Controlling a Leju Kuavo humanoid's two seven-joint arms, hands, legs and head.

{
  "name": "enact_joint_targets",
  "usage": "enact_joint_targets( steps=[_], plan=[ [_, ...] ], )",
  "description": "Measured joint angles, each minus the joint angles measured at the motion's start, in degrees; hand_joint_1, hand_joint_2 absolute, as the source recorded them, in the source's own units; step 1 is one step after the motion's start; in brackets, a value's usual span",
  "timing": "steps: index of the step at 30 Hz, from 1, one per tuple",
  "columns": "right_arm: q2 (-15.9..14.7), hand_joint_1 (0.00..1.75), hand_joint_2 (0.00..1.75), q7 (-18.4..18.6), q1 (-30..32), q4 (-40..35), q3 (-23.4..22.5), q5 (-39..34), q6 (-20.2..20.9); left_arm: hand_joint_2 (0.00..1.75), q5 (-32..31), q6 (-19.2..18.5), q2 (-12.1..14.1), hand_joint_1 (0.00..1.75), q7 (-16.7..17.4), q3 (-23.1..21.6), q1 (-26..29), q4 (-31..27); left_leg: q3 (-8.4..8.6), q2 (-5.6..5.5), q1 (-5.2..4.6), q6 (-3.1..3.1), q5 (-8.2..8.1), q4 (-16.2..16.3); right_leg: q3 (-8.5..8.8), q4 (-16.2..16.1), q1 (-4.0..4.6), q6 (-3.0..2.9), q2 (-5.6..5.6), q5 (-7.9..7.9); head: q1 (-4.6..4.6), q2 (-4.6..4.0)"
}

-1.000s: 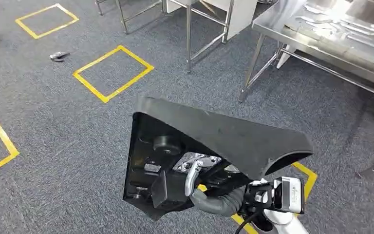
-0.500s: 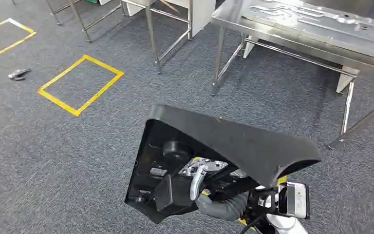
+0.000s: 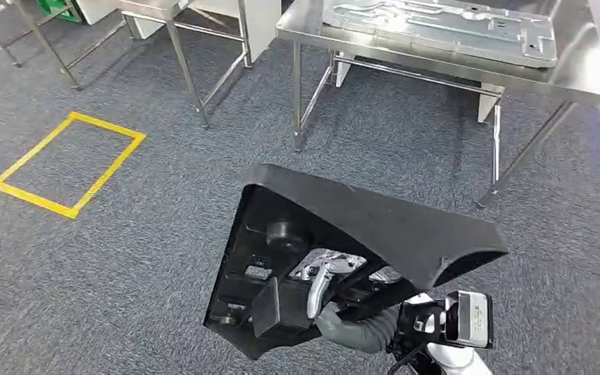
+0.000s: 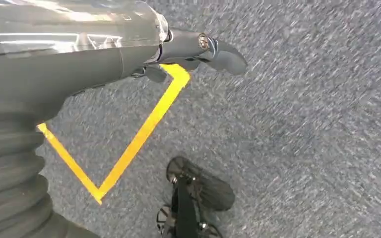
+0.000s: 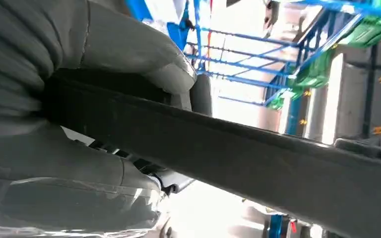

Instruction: Take the parts from the cabinet and place them on the table.

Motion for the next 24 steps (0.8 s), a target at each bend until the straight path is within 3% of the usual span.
enact_joint_targets(
  steps=[1, 2, 3, 5, 6, 7, 9, 10, 11, 14, 15, 16, 17, 18, 20, 21, 22, 24],
  plan=[
    [-0.02, 1.62, 1.75, -0.04, 0.2, -0.11, -0.09, 0.0, 0.0, 1.75, 0.0, -0.04, -0.02, 0.0, -0.02, 0.0, -0.22, 0.02, 0.33, 0.82, -0.07, 0.3, 0.25, -0.38, -0.22, 0.86, 0.03, 0.09, -2.72, -0.66, 0.0, 0.0],
    [-0.13, 1.62, 1.75, -0.09, 0.08, -0.24, -0.13, -0.02, 0.0, 1.75, 0.0, -0.04, -0.02, 0.0, -0.07, 0.0, -0.18, 0.02, 0.38, 1.4, -0.09, 0.71, 0.28, -0.54, -1.5, 3.5, 0.11, 0.21, -5.55, -2.63, 0.62, 0.0],
    [-0.13, 1.62, 1.75, -0.17, 0.1, -0.24, -0.13, -0.07, 0.0, 1.75, 0.0, -0.04, -0.04, 0.0, -0.09, 0.0, -0.07, 0.02, 0.34, 2.11, -0.2, 0.79, 0.26, -0.53, -3.64, 7.81, -0.05, 0.46, -7.01, -4.97, 0.66, 0.0],
    [-0.26, 1.62, 1.75, -0.2, 0.36, -0.2, -0.13, -0.07, 0.0, 1.75, 0.0, -0.04, -0.04, 0.0, -0.09, 0.02, 0.28, 0.02, 0.29, 3.62, -0.31, 0.86, 0.13, -0.48, -7.58, 15.67, -0.35, 0.81, -7.8, -8.01, 0.66, 0.0],
    [-0.46, 1.62, 1.75, -0.24, 0.47, -0.13, -0.13, -0.07, 0.13, 1.75, 0.0, -0.04, -0.04, 0.0, -0.11, 0.04, 0.34, 0.02, 0.3, 4.43, -0.3, 0.82, 0.08, -0.46, -8.24, 16.98, -0.53, 0.99, -7.87, -7.77, 0.68, 0.0],
    [-0.52, 1.62, 1.75, -0.24, 0.49, -0.07, -0.13, -0.09, 0.2, 1.75, 0.0, -0.04, -0.04, 0.0, -0.15, 0.07, 0.3, 0.02, 0.36, 5.16, -0.3, 0.75, 0.0, -0.46, -7.39, 15.3, -0.69, 1.09, -8.04, -6.19, 0.68, 0.0],
    [-0.63, 1.62, 1.75, -0.26, 0.4, -0.07, -0.13, -0.11, 0.22, 1.75, 0.0, -0.04, -0.13, 0.0, -0.2, 0.11, 0.16, 0.02, 0.64, 6.39, -0.28, 0.35, -0.29, -0.34, -2.33, 6.08, -0.8, 0.97, -9.39, -1.46, 0.68, 0.0],
    [-0.66, 1.62, 1.75, -0.26, 0.32, -0.09, -0.13, -0.18, 0.22, 1.75, 0.0, -0.04, -0.15, 0.0, -0.2, 0.15, 0.15, 0.02, 0.88, 6.88, -0.38, 0.06, -0.5, -0.22, 0.39, 1.45, -0.59, 0.68, -11.97, 0.01, 0.68, 0.0],
    [-0.66, 1.62, 1.75, -0.24, 0.11, -0.07, -0.13, -0.24, 0.22, 1.75, 0.0, -0.04, -0.15, 0.0, -0.24, 0.2, 0.21, 0.02, 0.87, 7.34, -0.88, -0.39, -0.86, 0.06, 1.0, -0.08, 0.22, 0.37, -13.43, -0.92, 0.7, 0.0],
    [-0.7, 1.62, 1.75, -0.17, 0.03, -0.07, -0.13, -0.42, 0.24, 1.75, 0.0, -0.07, -0.24, 0.0, -0.22, 0.33, 0.13, 0.02, 1.39, 9.18, -0.83, -1.35, -1.0, -0.26, 0.44, 0.0, 0.46, -0.69, -11.05, -0.67, 0.57, 0.0],
    [-0.72, 1.62, 1.75, -0.15, -0.03, -0.09, -0.13, -0.44, 0.35, 1.75, 0.0, -0.07, -0.26, 0.0, -0.22, 0.42, -0.08, 0.0, 1.59, 9.81, -0.81, -1.66, -1.17, -0.27, 0.46, -0.39, 0.13, -1.12, -10.37, -0.41, 0.63, 0.0],
    [-0.7, 1.62, 1.75, -0.13, -0.04, -0.09, -0.13, -0.46, 0.57, 1.75, 0.0, -0.04, -0.31, 0.0, -0.22, 0.48, -0.23, 0.02, 1.39, 7.97, -0.4, -2.06, -1.86, 0.45, 0.76, -0.65, -0.21, -1.46, -9.84, -0.16, 0.57, 0.0],
    [-0.7, 1.62, 1.75, -0.13, -0.38, -0.09, -0.13, -0.55, 0.68, 1.75, 0.0, -0.07, -0.39, 0.0, -0.22, 0.5, -0.2, 0.02, 0.46, 5.14, -0.35, -2.12, -3.65, 2.73, 0.76, -0.73, -0.3, -1.88, -9.33, -0.12, 0.5, 0.0],
    [-0.63, 1.62, 1.75, -0.11, -0.53, -0.07, -0.13, -0.61, 0.85, 1.75, 0.0, -0.07, -0.44, 0.0, -0.2, 0.52, -0.12, 0.02, -1.46, 3.62, -0.24, -2.2, -6.1, 6.98, 0.71, -0.72, -0.27, -2.13, -8.79, -0.06, 0.33, 0.0],
    [-0.63, 1.62, 1.75, -0.09, -0.53, 0.11, -0.11, -0.63, 1.05, 1.75, 0.0, -0.07, -0.44, 0.0, -0.2, 0.55, 0.31, 0.02, -5.9, 2.67, -0.26, -2.33, -9.67, 16.11, 0.67, -0.67, -0.07, -2.28, -7.17, -0.07, 0.31, 0.0],
    [-0.63, 1.62, 1.75, -0.07, -0.52, 0.24, -0.11, -0.44, 0.85, 1.75, 0.0, -0.07, -0.5, 0.0, -0.17, 0.55, 0.47, 0.02, -7.01, 2.67, -0.26, -2.31, -9.66, 17.99, 0.67, -0.59, 0.0, -2.28, -6.43, -0.07, 0.31, 0.0],
    [-0.66, 1.62, 1.75, -0.07, -0.59, 0.33, -0.13, -0.17, 0.74, 1.75, 0.0, -0.11, -0.57, 0.0, -0.17, 0.55, 0.52, 0.02, -6.93, 2.64, -0.27, -2.23, -8.37, 17.26, 0.69, -0.46, 0.03, -2.27, -5.69, -0.08, 0.31, 0.0],
    [-0.66, 1.62, 1.75, 0.09, -0.97, 0.35, -0.13, 0.7, 0.33, 1.75, 0.0, -0.28, -0.61, 0.0, -0.2, 0.61, 0.37, 0.02, -3.69, 2.56, -0.27, -1.85, -2.95, 9.15, 0.78, -0.21, 0.06, -2.31, -4.94, -0.22, 0.31, 0.0]
  ],
)
